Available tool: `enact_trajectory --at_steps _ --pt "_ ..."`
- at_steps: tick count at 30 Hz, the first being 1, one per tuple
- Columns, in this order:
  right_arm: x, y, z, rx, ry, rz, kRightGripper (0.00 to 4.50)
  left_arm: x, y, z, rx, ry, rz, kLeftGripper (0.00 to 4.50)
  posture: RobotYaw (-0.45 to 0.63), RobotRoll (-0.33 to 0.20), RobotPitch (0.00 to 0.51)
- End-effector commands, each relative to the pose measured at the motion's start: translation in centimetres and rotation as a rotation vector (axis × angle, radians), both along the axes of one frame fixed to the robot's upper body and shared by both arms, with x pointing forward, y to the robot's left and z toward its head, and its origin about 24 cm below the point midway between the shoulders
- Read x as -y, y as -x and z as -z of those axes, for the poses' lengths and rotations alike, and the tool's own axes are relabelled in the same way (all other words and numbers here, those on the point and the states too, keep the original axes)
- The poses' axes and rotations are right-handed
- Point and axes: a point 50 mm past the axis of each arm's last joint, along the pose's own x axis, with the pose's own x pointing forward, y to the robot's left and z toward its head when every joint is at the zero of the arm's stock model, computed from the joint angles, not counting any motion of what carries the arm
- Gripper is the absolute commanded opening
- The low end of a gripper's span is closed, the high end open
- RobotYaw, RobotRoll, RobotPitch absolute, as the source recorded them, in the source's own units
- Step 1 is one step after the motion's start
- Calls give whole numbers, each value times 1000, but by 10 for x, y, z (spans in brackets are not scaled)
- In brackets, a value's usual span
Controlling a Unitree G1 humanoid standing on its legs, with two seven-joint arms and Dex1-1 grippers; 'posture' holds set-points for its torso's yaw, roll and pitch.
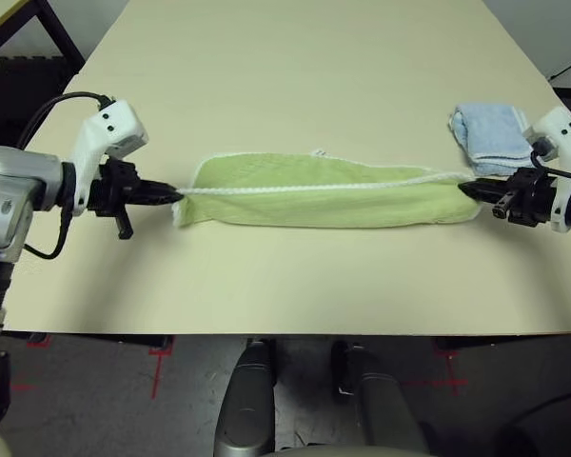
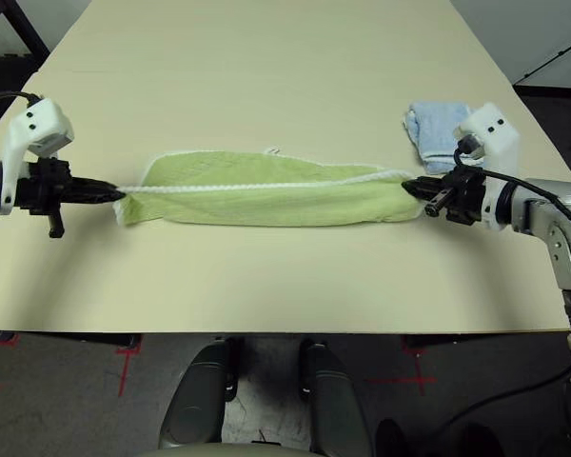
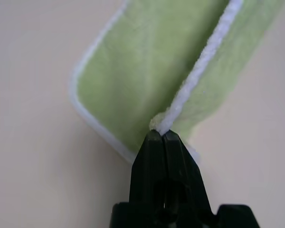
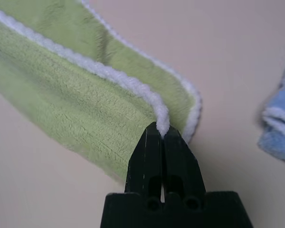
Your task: Fold the towel and set it aside.
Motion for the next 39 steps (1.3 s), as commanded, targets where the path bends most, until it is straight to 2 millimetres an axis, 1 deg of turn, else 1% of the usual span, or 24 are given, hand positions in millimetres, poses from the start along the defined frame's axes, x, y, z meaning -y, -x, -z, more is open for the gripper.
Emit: enact_trajectory --at_steps 1,4,8,13,16,26,31,35,39 --pt "7 -5 5 1 35 73 0 0 -12 1 45 -24 -37 27 144 0 211" --pt "9 -7 8 0 53 92 0 -1 -18 -4 75 -19 -52 27 144 0 211" --pt "10 -6 9 -1 53 89 0 -5 -15 -11 68 -16 -37 27 140 0 211" --pt "15 -5 10 -3 64 91 0 -19 -15 -16 76 -46 -70 27 149 0 208" --pt "17 -10 9 22 74 116 0 -24 -18 -20 102 -60 -86 27 152 0 207" --pt "8 -23 7 83 67 135 0 -13 -39 -16 194 -50 -105 27 141 0 207" --pt "2 -30 8 96 68 151 0 -4 -46 -10 205 -54 -84 27 133 0 210" --pt "-2 -36 15 98 92 171 0 1 -51 0 195 -64 -69 27 126 0 215" --pt "-6 -43 21 86 94 184 0 3 -52 3 187 -74 -61 27 127 0 220"
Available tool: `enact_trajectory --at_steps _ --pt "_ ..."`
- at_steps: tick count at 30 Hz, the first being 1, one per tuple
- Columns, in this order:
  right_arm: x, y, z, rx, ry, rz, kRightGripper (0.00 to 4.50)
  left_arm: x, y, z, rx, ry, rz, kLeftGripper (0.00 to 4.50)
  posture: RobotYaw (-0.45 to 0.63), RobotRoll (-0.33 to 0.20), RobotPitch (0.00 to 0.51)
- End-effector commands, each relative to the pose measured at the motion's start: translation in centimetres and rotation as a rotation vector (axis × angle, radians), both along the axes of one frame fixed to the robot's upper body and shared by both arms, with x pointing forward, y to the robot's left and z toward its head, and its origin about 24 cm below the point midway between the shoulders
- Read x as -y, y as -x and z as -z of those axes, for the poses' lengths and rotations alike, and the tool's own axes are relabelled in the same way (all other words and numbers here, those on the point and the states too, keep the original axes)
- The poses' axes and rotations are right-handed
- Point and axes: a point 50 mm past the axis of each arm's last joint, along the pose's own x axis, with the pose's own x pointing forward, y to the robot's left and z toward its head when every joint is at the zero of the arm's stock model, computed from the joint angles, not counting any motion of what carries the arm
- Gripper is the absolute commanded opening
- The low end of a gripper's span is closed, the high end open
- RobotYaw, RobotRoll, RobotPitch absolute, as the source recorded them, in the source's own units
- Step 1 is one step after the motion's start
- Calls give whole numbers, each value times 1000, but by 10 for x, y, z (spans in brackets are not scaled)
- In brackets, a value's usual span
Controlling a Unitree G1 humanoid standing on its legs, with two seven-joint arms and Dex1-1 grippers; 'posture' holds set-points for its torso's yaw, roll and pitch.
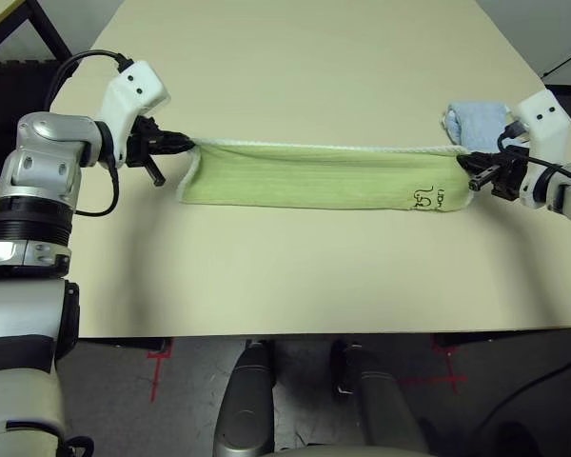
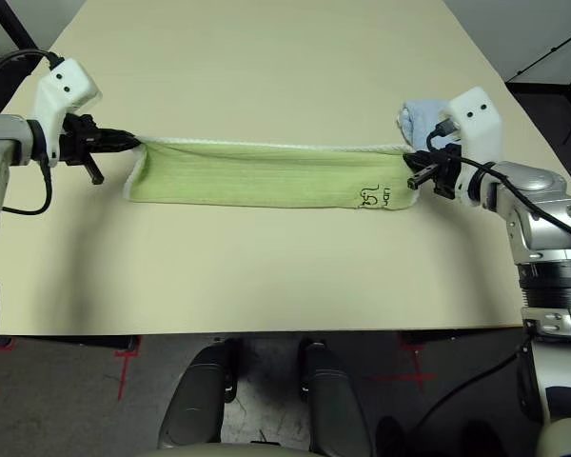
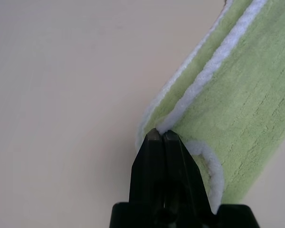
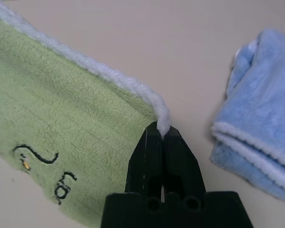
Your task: Fold the towel and set it aside.
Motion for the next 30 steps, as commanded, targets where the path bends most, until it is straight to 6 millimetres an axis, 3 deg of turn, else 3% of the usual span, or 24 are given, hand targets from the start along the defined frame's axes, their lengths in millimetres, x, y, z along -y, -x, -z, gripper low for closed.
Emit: enact_trajectory --at_steps 1,19,21,24,30 --pt "4 -3 5 -12 24 39 0 -2 -2 8 -23 -32 -17 27 128 0 222" --pt "-14 -27 20 -29 33 11 0 1 -5 21 -38 -104 -62 27 139 0 247" --pt "-16 -27 21 -32 33 5 0 2 -6 21 -28 -107 -69 439 136 0 250" --pt "-16 -27 21 -35 28 11 788 7 -7 18 -24 -99 -62 1333 136 0 250" --pt "-17 -26 19 -14 20 -1 3070 13 -8 7 21 -72 -63 3718 136 0 247"
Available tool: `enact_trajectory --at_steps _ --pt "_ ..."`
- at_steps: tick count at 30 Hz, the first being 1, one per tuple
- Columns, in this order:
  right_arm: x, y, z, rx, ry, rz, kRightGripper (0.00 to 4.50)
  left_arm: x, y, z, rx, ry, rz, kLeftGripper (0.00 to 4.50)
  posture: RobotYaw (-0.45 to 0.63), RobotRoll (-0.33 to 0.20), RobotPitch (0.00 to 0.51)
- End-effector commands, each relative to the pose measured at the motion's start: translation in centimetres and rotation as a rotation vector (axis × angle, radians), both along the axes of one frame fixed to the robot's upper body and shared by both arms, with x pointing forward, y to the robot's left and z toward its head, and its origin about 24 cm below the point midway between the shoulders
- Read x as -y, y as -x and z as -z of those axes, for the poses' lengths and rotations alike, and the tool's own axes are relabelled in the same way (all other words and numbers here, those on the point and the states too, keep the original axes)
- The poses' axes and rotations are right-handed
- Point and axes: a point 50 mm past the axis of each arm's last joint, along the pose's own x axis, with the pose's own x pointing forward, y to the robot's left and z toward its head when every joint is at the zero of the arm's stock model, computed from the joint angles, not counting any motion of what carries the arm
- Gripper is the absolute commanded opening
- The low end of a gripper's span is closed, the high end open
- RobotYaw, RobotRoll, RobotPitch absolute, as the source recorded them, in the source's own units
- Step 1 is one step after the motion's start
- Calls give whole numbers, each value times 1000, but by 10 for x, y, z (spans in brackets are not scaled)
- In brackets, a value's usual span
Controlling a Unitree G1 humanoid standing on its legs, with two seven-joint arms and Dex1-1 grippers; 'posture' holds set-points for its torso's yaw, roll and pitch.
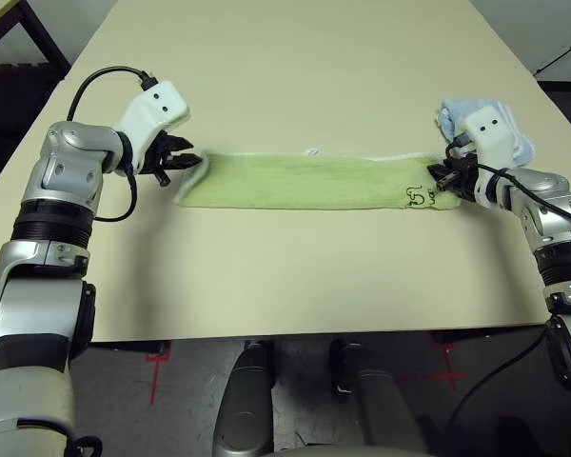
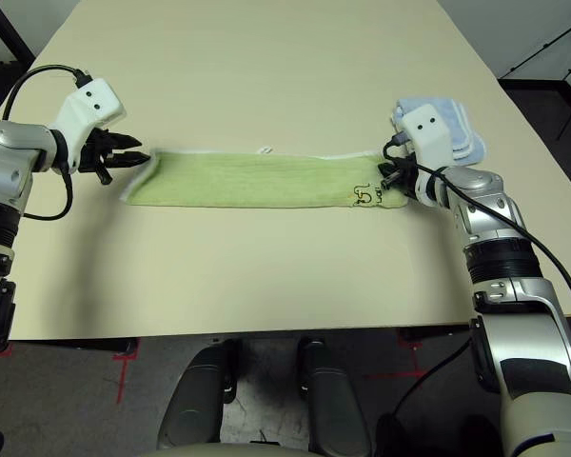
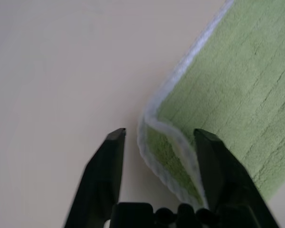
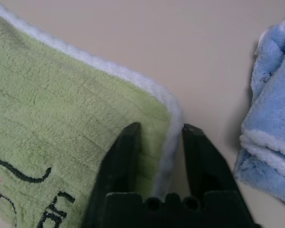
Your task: Fold the towel and set it aside.
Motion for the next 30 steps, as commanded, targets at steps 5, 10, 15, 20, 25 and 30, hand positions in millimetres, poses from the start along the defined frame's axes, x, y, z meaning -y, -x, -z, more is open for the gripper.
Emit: enact_trajectory --at_steps 5,10,15,20,25,30 --pt "0 0 -18 96 -24 -12 4480 6 -2 -17 84 79 -24 4500 140 0 240" --pt "-2 8 -38 186 -48 -54 4480 19 4 -38 109 301 37 4500 139 0 234" --pt "-19 20 -51 235 -126 -134 4480 43 19 -46 40 482 151 4500 133 0 225" --pt "-41 30 -45 212 -197 -184 4480 57 26 -22 -66 524 167 4500 125 0 221" --pt "-56 34 -30 173 -202 -195 4480 63 33 17 -159 445 156 4500 122 0 217" --pt "-63 31 -23 151 -203 -190 4480 57 28 47 -145 307 62 4500 124 0 216"
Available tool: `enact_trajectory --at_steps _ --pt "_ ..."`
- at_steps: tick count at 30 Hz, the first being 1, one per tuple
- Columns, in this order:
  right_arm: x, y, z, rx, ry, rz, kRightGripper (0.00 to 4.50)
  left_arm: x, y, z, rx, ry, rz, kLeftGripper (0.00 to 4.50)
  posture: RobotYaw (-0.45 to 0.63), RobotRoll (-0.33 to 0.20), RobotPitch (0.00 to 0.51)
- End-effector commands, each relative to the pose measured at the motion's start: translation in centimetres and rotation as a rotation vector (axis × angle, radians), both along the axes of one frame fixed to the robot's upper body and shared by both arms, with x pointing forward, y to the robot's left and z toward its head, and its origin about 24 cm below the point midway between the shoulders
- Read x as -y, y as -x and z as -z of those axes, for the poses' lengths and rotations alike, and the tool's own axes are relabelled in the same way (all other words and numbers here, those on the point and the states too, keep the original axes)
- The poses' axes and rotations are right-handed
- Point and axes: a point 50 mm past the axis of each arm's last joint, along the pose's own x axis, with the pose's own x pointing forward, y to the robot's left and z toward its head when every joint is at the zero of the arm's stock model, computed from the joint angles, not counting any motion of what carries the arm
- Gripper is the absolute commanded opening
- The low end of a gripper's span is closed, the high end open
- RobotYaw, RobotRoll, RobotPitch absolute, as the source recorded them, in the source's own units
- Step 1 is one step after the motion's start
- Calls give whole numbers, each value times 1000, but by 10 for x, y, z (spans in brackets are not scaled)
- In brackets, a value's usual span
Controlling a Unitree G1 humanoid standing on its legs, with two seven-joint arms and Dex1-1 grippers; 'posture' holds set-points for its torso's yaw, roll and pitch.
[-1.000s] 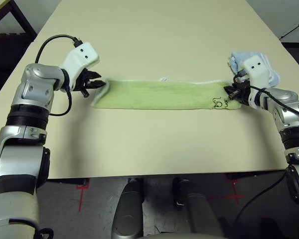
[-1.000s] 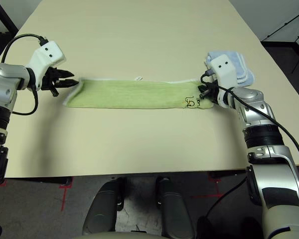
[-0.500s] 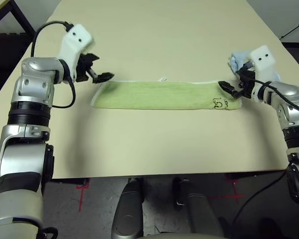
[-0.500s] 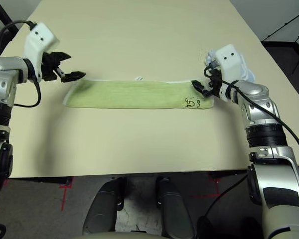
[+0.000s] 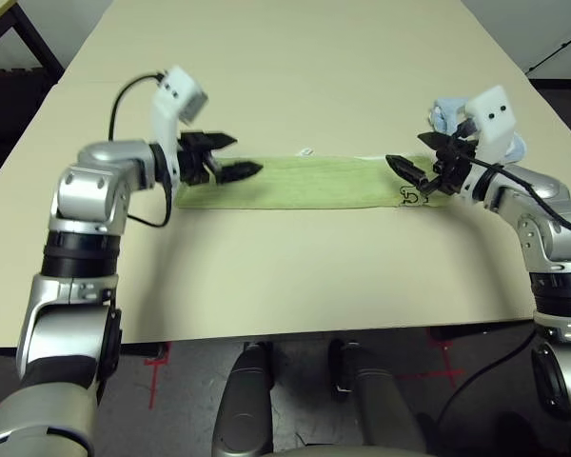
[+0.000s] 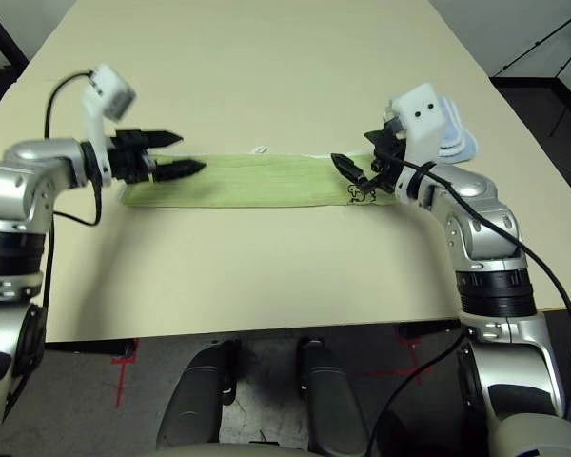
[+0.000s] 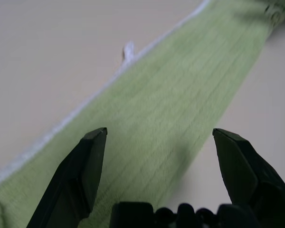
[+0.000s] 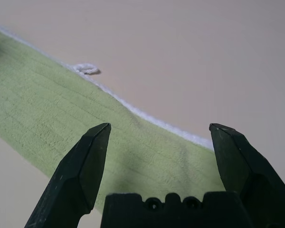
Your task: Fold the towel and set it aside.
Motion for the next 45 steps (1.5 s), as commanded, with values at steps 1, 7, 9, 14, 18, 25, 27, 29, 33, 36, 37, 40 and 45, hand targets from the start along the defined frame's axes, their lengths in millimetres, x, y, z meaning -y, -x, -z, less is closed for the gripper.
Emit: enact_trajectory --at_steps 1,7,9,14,18,25,27,29,33,36,37,40,45 --pt "-6 0 4 -16 12 -6 4480 -8 -6 15 54 -135 -85 4500 124 0 216" --pt "-5 -2 9 -40 26 4 4480 -19 -15 17 114 -197 -165 4500 129 0 211" --pt "-4 -2 12 -49 29 10 4480 -20 -16 17 120 -201 -168 4500 129 0 211" --pt "3 -1 25 -100 50 40 4480 -26 -15 15 133 -222 -182 4500 136 0 205" --pt "11 -1 34 -143 57 87 4480 -33 -13 13 132 -238 -200 4500 136 0 205" --pt "16 0 40 -174 54 115 4480 -47 -8 14 72 -213 -253 4500 153 0 207" --pt "16 -1 39 -168 53 120 4480 -48 -8 17 40 -184 -273 4500 151 0 206" --pt "16 -2 36 -160 54 123 4480 -50 -8 19 12 -176 -293 4500 146 0 204" --pt "17 -2 33 -148 61 124 4480 -53 -13 19 -29 -144 -348 4500 140 0 204" --pt "18 -2 33 -148 64 128 4480 -53 -16 21 -58 -131 -387 4500 137 0 204" --pt "19 -1 34 -148 65 128 4480 -53 -17 21 -63 -128 -398 4500 135 0 204" --pt "20 0 36 -155 67 134 4480 -54 -19 24 -75 -134 -416 4500 132 0 204" --pt "20 2 35 -158 34 144 4480 -52 -18 17 -56 -102 -403 4500 129 0 205"
